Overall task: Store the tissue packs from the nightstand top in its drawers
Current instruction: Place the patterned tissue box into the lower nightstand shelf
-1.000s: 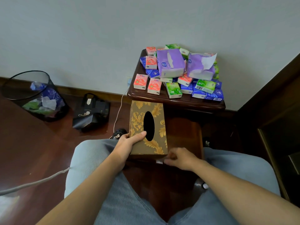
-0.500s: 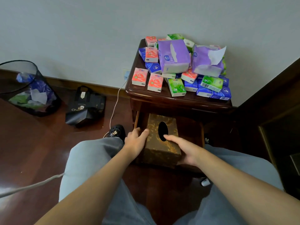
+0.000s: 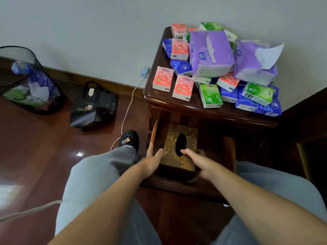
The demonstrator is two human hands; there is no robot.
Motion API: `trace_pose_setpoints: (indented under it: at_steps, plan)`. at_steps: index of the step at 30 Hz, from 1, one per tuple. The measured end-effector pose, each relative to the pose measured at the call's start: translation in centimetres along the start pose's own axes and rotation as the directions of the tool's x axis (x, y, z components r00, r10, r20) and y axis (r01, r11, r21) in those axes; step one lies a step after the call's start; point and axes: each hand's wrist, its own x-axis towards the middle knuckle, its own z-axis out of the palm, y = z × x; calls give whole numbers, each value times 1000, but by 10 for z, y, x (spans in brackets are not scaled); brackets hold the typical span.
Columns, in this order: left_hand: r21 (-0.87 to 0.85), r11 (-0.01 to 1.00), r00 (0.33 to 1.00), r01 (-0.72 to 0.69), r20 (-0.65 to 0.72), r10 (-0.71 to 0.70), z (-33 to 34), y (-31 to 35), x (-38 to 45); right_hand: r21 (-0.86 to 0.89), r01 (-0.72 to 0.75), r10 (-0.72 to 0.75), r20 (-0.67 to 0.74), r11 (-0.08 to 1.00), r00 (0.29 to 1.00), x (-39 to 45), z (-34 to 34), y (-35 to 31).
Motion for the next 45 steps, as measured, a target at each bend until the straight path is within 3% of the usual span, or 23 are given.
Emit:
trace_pose_setpoints:
  at_steps: [5, 13, 20, 24, 26, 35, 45]
  plan:
    - [156, 986, 998, 63, 5, -65, 0, 4, -1, 80, 11, -11, 1, 997, 1000, 12, 12, -3]
    - [68, 996, 998, 62, -30, -60, 3, -5, 11, 141, 119, -113, -46, 983, 993, 10, 45, -25]
    - [74, 995, 994, 63, -91, -56, 12, -7, 15, 338, 222, -186, -136, 914, 973, 12, 42, -14]
    - [84, 995, 992, 53, -123, -42, 18, -7, 11, 416, 54, -43, -36, 908, 998, 5, 39, -3]
    - [95, 994, 993, 47, -117, -36, 19, -7, 11, 499, 44, -63, 21, 865, 998, 5, 38, -4]
    - [112, 992, 993, 56, -106, -45, 18, -4, 10, 343, 245, -229, -89, 907, 969, 16, 47, -28]
    - [58, 998, 984, 26, -178, -16, 21, 1, 2, 303, 271, -268, -54, 913, 962, -1, 30, -23]
